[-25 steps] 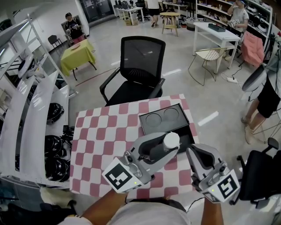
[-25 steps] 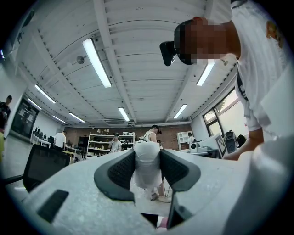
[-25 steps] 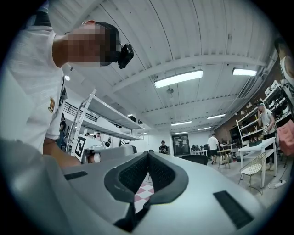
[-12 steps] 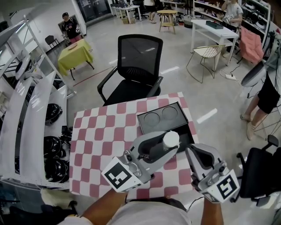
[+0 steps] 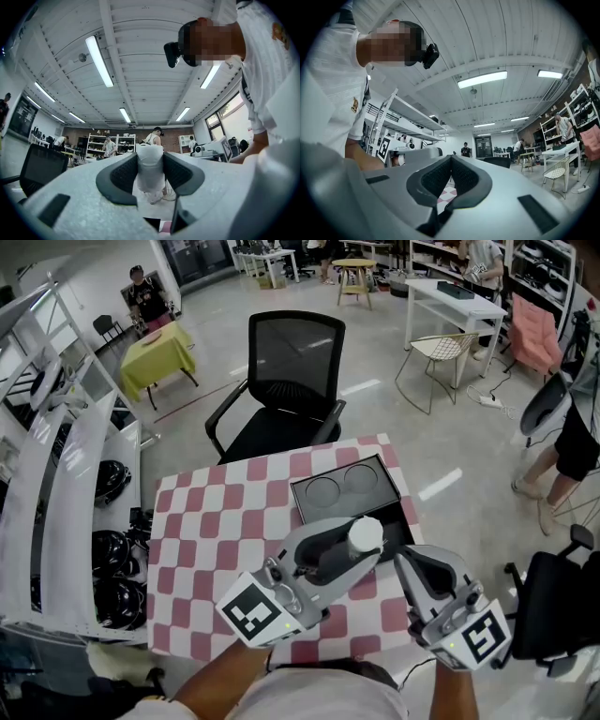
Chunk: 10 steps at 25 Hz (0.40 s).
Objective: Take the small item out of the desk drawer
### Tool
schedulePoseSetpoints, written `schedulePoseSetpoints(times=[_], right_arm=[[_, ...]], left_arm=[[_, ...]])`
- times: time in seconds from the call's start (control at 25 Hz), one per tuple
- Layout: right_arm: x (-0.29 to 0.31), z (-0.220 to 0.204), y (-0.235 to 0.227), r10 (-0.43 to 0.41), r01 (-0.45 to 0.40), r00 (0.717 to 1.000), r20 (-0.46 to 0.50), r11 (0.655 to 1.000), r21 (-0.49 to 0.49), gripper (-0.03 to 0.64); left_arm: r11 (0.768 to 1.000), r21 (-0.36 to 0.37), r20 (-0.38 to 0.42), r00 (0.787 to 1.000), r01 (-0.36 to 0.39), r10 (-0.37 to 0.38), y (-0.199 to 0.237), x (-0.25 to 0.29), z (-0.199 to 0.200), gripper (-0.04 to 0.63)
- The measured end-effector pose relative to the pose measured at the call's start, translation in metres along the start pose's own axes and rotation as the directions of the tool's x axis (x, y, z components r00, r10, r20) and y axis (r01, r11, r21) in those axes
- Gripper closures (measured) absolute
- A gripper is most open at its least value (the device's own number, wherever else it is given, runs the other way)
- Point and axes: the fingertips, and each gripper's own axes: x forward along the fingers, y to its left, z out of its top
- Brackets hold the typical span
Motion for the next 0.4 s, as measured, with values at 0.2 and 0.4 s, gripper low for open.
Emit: schedulePoseSetpoints(times=[0.2, 0.4], right_arm=[[0.0008, -0.0018, 0.0008, 0.002, -0.002, 1.0, -0.004, 1.0, 0.002, 0.606], [0.001, -0.0004, 0.0018, 0.011, -0.011, 1.0, -0.004, 1.0, 0.001, 0.606]], left_arm=[[1.0, 0.001, -0.004, 1.0, 0.001, -0.001, 0.0007, -0.0016, -0.0011, 0.414], [1.0, 0.002, -0.001, 1.0, 0.001, -0.001, 0.0, -0.0005, -0.0005, 0.414]])
